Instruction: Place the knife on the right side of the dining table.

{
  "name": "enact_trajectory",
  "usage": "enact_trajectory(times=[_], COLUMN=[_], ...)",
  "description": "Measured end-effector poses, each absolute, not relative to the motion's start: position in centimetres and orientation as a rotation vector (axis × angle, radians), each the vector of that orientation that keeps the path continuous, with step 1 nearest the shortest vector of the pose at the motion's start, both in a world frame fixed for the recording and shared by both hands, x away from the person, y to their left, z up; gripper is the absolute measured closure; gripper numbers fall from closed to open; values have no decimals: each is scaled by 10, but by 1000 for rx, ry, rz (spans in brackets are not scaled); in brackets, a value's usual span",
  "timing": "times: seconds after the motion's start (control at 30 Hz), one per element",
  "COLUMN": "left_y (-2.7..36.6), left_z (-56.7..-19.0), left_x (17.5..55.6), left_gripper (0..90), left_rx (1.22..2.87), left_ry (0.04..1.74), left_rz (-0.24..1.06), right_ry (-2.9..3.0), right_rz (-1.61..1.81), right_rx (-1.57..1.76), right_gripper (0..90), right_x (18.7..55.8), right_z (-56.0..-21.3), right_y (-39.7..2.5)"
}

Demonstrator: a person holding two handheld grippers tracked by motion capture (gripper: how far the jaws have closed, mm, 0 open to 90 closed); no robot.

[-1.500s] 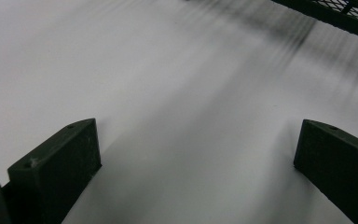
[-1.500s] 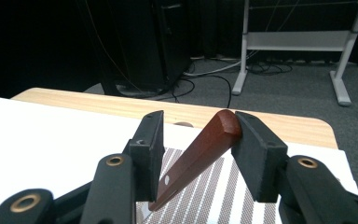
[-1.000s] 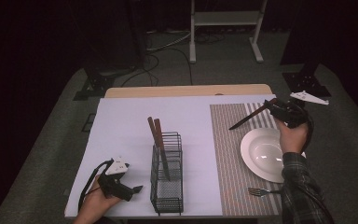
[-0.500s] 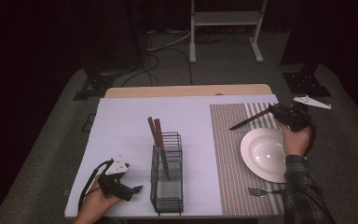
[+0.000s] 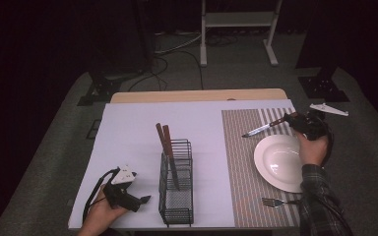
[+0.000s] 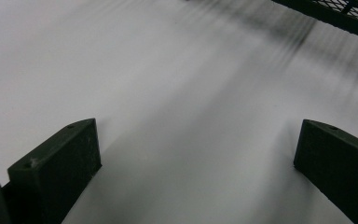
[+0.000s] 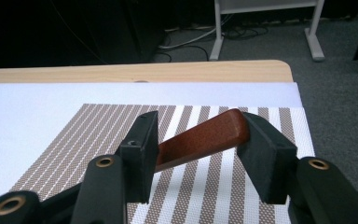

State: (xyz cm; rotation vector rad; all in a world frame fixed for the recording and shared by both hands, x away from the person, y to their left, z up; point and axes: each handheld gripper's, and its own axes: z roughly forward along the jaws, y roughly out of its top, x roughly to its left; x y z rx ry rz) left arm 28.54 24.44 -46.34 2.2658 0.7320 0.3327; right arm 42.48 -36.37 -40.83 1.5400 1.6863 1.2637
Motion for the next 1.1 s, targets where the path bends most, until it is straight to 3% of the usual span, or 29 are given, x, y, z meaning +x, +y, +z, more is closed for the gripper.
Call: enact_trajectory(times=[1.1], left_y=[244], left_z=[-463], left_x=[285], left_gripper=[0], left_rx=[2265], left_ry=[733], left_rz=[332], right_ry=[1729], right_rz=[1087], right_rx=[1714], right_gripper=[436], right_x=[434], right_z=[-424], right_y=[-373])
